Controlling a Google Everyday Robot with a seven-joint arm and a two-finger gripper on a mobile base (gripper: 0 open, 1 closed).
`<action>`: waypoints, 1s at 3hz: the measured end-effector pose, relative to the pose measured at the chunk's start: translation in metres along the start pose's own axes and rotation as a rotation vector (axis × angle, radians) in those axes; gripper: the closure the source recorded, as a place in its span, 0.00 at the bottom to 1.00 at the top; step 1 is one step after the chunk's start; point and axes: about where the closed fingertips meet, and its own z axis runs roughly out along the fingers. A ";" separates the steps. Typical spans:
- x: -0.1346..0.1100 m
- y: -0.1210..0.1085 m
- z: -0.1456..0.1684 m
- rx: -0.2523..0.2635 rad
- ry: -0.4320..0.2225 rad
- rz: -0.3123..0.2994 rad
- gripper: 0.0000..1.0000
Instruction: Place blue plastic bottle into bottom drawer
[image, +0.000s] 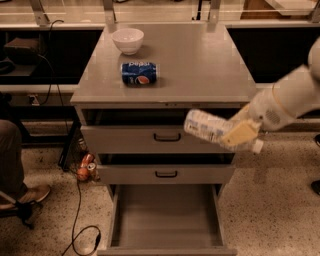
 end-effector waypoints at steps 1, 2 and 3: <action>0.070 0.035 0.049 -0.098 0.052 0.055 1.00; 0.070 0.035 0.049 -0.098 0.052 0.055 1.00; 0.073 0.038 0.063 -0.115 0.072 0.054 1.00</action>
Offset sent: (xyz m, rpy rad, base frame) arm -0.0362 -0.0074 -0.0587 0.0132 0.0865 0.0055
